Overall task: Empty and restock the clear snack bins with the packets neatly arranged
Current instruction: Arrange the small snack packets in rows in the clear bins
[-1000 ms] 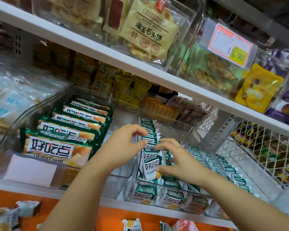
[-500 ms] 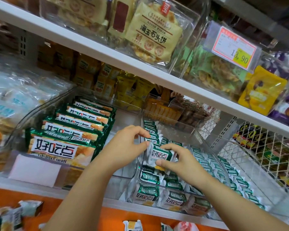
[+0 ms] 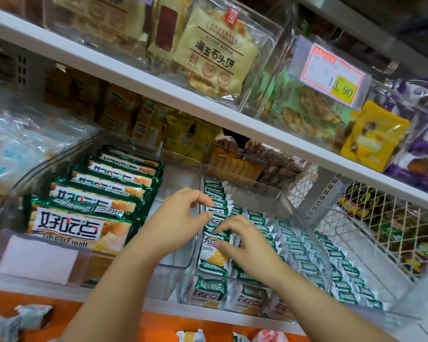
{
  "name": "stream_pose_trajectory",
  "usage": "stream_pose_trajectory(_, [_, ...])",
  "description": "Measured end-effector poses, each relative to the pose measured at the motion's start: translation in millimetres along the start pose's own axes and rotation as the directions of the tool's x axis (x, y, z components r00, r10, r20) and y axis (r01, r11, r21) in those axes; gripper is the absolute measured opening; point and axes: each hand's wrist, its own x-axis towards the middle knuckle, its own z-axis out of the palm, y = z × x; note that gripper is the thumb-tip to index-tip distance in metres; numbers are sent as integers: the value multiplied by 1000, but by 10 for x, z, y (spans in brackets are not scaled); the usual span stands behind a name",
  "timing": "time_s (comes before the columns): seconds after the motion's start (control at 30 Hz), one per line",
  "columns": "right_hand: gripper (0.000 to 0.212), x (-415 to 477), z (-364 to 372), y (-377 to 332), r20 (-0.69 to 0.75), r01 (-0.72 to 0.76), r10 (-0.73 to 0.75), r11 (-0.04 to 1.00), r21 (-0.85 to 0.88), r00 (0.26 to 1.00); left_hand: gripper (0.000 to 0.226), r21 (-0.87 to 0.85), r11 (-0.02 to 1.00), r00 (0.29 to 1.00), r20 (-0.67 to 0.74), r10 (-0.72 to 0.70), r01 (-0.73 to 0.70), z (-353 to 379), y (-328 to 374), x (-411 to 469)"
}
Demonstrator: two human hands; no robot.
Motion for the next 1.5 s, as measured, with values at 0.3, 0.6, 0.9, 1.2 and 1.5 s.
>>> stream_pose_trajectory(0.3, [29,-260,-572,124,-18,-100,101,995,27,995,14,10,1000,1000,20,-13,12,-28,23,-14])
stream_pose_trajectory(0.6, [58,-583,-1055,273,445,-177,465,817,-549,766,14,27,999,1000,10,-25,24,-7,50,-29])
stream_pose_trajectory(0.9, [60,-484,-889,181,352,-439,600,784,-439,718,11,54,998,999,36,-20,18,-50,58,-68])
stream_pose_trajectory(1.2, [73,-487,-882,-228,-12,-281,284,955,97,959,23,130,990,991,134,30,-48,-88,428,-49])
stream_pose_trajectory(1.5, [47,-430,-561,-519,9,-224,404,488,844,915,22,-73,992,979,172,111,-99,-31,562,-114])
